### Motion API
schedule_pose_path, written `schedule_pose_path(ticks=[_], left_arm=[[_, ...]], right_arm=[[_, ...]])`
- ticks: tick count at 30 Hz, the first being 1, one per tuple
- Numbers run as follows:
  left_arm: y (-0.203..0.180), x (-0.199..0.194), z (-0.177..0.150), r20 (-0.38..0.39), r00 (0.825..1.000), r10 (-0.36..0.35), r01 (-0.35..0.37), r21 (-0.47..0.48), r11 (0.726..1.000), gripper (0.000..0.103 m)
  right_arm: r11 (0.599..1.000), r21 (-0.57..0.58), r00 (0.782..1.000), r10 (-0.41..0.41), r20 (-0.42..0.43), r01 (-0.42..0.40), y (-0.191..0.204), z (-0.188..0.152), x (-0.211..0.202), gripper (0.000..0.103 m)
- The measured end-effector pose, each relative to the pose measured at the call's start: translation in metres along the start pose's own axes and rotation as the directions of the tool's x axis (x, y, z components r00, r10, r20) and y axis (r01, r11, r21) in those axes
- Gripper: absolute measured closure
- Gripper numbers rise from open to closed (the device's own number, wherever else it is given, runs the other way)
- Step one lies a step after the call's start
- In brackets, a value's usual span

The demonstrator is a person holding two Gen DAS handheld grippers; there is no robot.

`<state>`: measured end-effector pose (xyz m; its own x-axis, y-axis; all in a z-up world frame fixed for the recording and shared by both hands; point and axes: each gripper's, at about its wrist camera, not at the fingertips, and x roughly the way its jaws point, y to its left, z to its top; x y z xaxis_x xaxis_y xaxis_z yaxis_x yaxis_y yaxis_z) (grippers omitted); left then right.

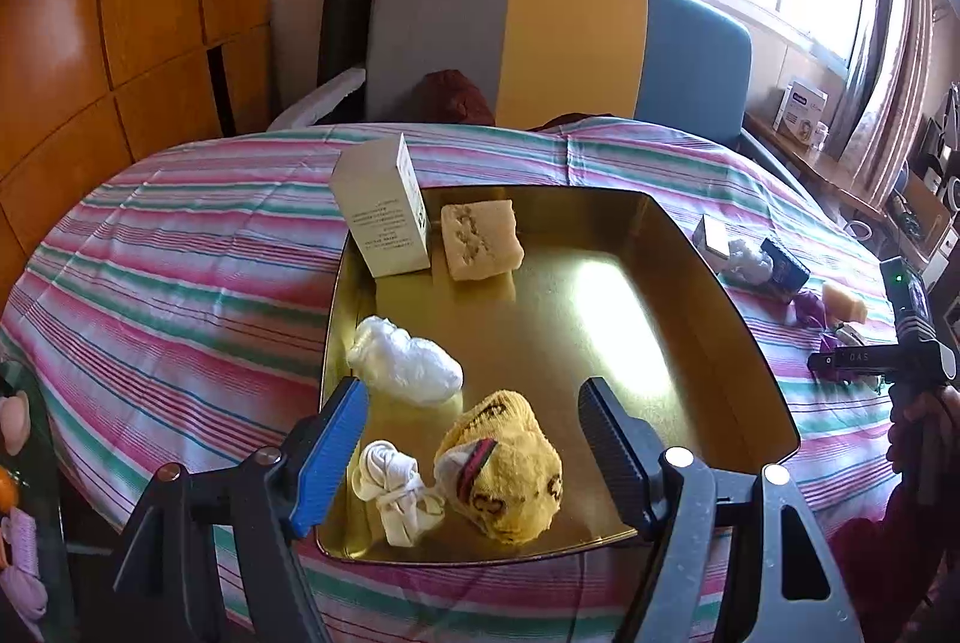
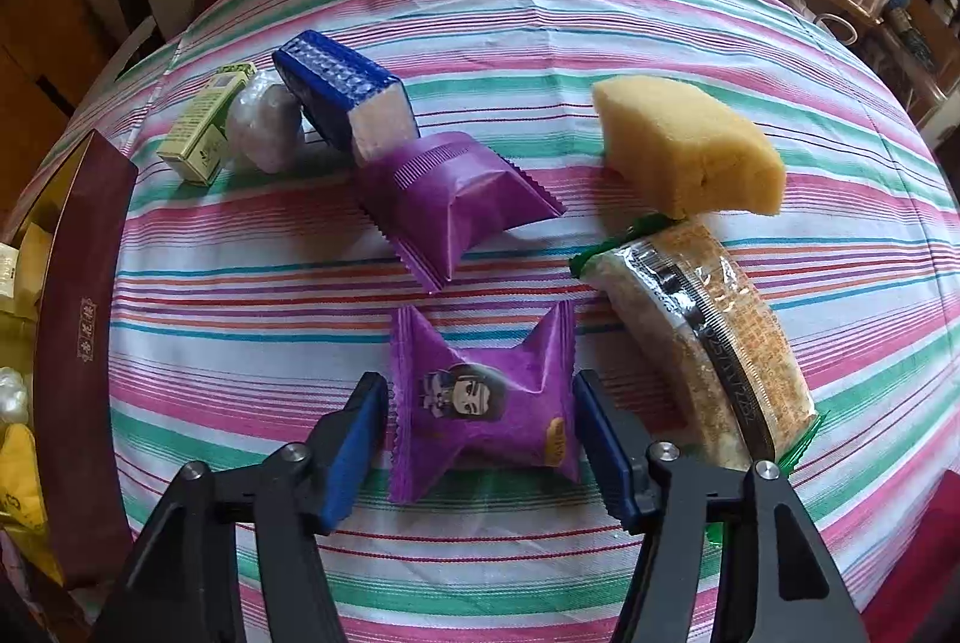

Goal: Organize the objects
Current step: 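Release the sponge into the gold tray with the left gripper while the right gripper holds the purple packet, then carry the purple packet into the gold tray and open the right gripper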

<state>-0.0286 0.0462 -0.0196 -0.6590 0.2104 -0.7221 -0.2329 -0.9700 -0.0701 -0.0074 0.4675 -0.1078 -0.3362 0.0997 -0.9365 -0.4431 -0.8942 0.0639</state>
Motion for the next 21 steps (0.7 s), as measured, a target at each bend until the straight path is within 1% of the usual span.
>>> schedule_pose_path(ticks=[3,4,6,7,8,11,15,17,21], left_arm=[[0.002,0.002,-0.002,-0.011,1.0,-0.001,0.001,-0.008,1.0,0.029],[0.003,0.002,-0.002,-0.012,1.0,-0.001,0.001,-0.011,1.0,0.029],[0.006,0.002,-0.002,-0.013,1.0,0.004,-0.004,-0.017,1.0,0.029],[0.007,0.002,-0.003,-0.014,1.0,0.005,-0.006,-0.02,1.0,0.029],[0.008,0.002,-0.003,-0.013,1.0,0.006,-0.007,-0.022,1.0,0.029],[0.012,0.0,-0.004,-0.008,1.0,0.016,-0.016,-0.023,1.0,0.029],[0.024,-0.006,-0.004,0.003,1.0,0.029,-0.029,-0.034,0.999,0.029],[0.032,-0.008,-0.005,0.007,0.999,0.043,-0.043,-0.038,0.998,0.029],[0.054,-0.01,-0.01,0.002,0.998,0.06,-0.059,-0.077,0.995,0.031]], right_arm=[[1.0,-0.016,1.0,-0.009,-0.001,0.009,0.001,0.0,0.001,0.037],[0.999,-0.031,1.0,-0.019,-0.005,0.019,0.006,-0.005,-0.001,0.038],[0.998,-0.055,0.999,-0.038,-0.002,0.038,0.019,-0.008,-0.001,0.042],[0.997,-0.068,0.999,-0.044,0.009,0.045,0.023,-0.009,-0.003,0.056],[0.996,-0.077,0.999,-0.052,0.017,0.053,0.026,-0.01,-0.004,0.06],[0.994,-0.088,0.998,-0.064,0.026,0.066,0.026,-0.012,-0.005,0.061],[0.996,-0.076,0.998,-0.054,0.022,0.055,0.027,-0.011,-0.007,0.061],[0.995,-0.086,0.999,-0.042,0.025,0.044,0.031,-0.015,-0.011,0.061],[0.996,-0.092,0.999,0.003,0.054,0.002,0.036,-0.027,-0.037,0.061]])
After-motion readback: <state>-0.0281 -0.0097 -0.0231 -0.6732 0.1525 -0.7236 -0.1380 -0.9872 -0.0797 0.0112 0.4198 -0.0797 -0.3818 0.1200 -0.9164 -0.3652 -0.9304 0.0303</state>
